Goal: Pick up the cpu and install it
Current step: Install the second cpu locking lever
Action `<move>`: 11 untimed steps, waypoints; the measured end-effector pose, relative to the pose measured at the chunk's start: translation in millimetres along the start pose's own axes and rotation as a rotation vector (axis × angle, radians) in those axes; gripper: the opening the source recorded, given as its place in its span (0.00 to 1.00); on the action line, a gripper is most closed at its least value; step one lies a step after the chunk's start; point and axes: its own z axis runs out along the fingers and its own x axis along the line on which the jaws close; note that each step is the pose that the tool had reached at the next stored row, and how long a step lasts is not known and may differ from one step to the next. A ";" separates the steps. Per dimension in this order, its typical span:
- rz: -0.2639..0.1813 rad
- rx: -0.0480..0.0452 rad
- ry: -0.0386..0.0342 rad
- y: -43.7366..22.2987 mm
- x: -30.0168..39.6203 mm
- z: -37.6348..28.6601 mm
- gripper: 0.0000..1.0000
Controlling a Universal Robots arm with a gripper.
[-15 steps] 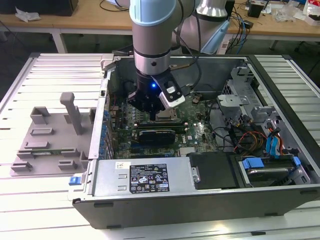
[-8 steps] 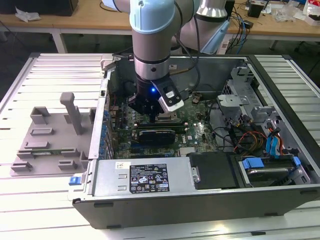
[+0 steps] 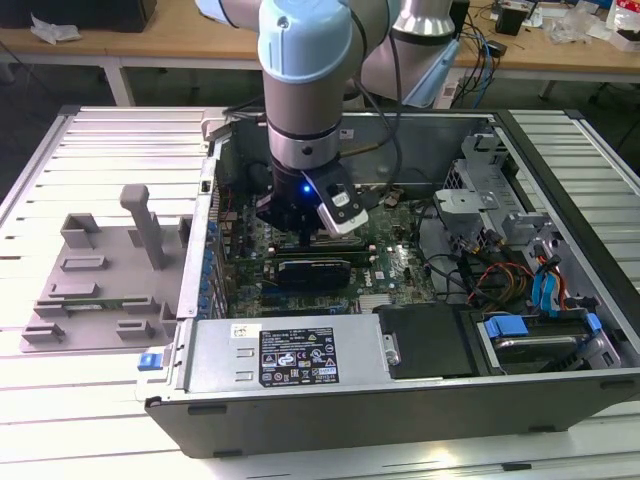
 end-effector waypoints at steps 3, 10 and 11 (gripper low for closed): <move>0.000 -0.0153 -0.0003 -3.8 0.1 -0.1 0.11; 0.000 -0.0704 -0.0018 -7.9 0.6 5.4 0.11; 0.000 -0.0821 -0.0022 -8.0 0.9 6.4 0.11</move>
